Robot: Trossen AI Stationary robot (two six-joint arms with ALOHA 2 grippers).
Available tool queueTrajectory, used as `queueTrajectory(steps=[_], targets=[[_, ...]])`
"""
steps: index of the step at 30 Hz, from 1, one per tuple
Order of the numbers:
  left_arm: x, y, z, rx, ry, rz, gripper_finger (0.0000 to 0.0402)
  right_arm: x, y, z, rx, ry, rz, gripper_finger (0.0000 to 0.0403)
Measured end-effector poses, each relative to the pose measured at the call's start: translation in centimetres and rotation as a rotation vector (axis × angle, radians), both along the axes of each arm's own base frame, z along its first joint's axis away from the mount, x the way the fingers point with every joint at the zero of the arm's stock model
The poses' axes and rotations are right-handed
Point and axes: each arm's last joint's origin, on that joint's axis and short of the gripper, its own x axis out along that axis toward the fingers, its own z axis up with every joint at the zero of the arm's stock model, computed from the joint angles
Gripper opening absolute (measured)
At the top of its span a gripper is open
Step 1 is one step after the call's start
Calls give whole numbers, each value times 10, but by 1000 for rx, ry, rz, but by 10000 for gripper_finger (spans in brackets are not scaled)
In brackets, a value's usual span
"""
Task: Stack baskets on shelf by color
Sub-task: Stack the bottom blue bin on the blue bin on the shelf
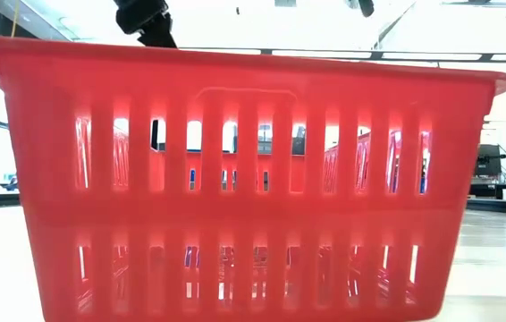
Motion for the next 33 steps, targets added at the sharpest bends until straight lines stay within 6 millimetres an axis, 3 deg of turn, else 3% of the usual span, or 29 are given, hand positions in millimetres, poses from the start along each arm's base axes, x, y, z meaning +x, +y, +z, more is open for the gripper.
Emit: queueTrajectory(steps=[14, 24, 33], targets=[[3, 45, -10, -66, 41, 1, 1, -52, -22, 35, -138, -79, -68, 149], [19, 62, -36, -69, 157, 1, 1, -69, -29, 40, -146, -70, -100, 149], [21, 76, -45, -97, 180, 8, 1, -72, -32, 39, -142, -57, -89, 149]])
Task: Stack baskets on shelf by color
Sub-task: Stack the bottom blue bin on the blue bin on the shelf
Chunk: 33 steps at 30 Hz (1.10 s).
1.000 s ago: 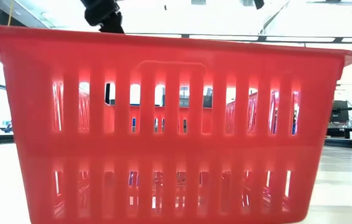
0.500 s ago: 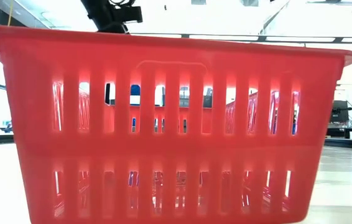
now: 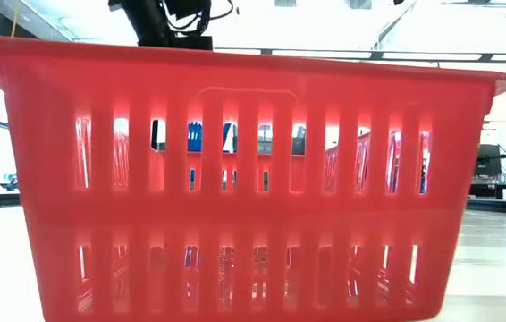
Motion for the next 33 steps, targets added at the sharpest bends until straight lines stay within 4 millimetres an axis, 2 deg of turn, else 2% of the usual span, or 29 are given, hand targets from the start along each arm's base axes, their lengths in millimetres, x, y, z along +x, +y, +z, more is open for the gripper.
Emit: queueTrajectory(steps=[9, 18, 29, 33], targets=[[2, 14, -9, -42, 9, -4, 1, 0, 0, 0, 1, -1, 12, 149], [-3, 23, -10, -96, -4, -35, 1, -3, 0, 2, 0, -11, 15, 149], [-5, 22, -13, -172, -2, -66, 1, -6, 0, 3, -2, -19, 3, 149], [-5, 23, -13, -144, 9, -48, 4, -6, 0, 3, -2, -19, 3, 149]])
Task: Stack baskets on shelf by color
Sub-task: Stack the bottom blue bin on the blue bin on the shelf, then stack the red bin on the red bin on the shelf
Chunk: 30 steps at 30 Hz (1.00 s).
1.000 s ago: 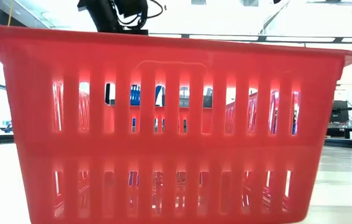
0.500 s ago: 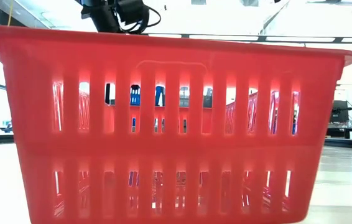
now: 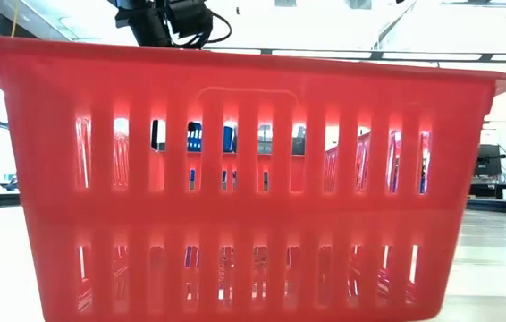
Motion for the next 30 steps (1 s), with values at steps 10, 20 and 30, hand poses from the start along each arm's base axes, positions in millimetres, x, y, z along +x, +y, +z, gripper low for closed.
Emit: queueTrajectory(steps=[10, 20, 30], targets=[[-6, 11, -2, 3, 14, 30, 18, 0, 0, 1, -2, -15, -1, 149], [-10, 15, -3, -7, 33, 36, 38, 0, 0, 1, 5, -19, -2, 149], [-10, 15, -2, 23, 54, 36, 97, 0, -1, 1, 3, -18, -23, 149]])
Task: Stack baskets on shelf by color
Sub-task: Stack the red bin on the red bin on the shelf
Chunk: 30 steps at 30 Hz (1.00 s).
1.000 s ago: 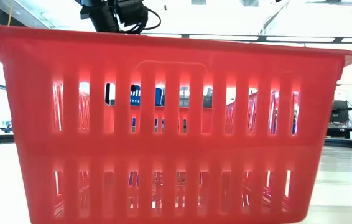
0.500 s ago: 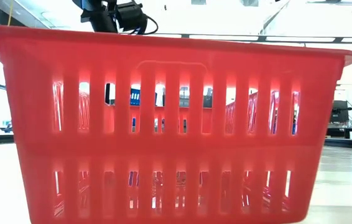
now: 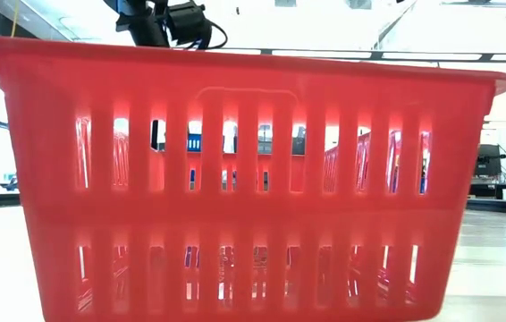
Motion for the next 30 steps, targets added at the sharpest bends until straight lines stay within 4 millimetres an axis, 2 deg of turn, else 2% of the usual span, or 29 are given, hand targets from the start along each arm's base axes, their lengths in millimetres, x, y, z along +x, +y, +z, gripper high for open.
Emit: queueTrajectory(steps=[11, 16, 24, 30], targets=[[-9, -6, 17, 18, -50, -16, 98, 0, 0, 0, 0, 5, -3, 149], [-17, -14, 30, -21, -131, 24, 97, 0, 0, -4, 30, 25, -5, 149], [-33, -42, 60, -138, -329, 113, 97, 2, 2, -19, 233, 75, 30, 149], [-44, -68, 79, -253, -467, 145, 97, 18, 14, -29, 337, 112, 155, 149]])
